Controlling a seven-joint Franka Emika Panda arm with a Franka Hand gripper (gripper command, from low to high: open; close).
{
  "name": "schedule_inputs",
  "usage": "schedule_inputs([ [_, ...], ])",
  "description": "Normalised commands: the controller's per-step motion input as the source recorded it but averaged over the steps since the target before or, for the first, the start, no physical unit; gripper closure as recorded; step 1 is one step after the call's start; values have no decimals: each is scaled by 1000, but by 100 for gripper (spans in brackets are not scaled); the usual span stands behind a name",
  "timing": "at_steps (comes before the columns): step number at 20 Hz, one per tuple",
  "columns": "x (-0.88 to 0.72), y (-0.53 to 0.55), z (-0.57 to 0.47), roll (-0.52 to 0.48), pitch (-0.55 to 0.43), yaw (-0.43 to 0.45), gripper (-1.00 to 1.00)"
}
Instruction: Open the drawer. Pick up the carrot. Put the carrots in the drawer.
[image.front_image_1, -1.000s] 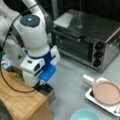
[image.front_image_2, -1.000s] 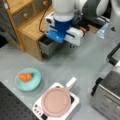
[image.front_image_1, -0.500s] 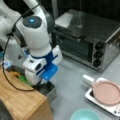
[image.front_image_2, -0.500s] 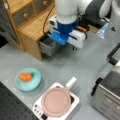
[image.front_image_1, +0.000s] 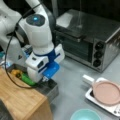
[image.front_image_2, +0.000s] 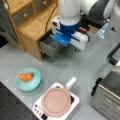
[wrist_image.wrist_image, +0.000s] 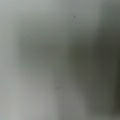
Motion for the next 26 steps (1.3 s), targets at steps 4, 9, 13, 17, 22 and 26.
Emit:
schedule_inputs([
  [4,-285,419,-108,70,-144,-220,-100],
  [9,-246,423,-128,87,-147,-217,-100],
  [13,-181,337,-149,95,-162,-204,-100],
  [17,-151,306,-179,99,-168,-183,-100],
  [22,-100,287,-169,94,-161,-165,-100],
  [26,-49,282,-137,87,-148,-161,-100],
])
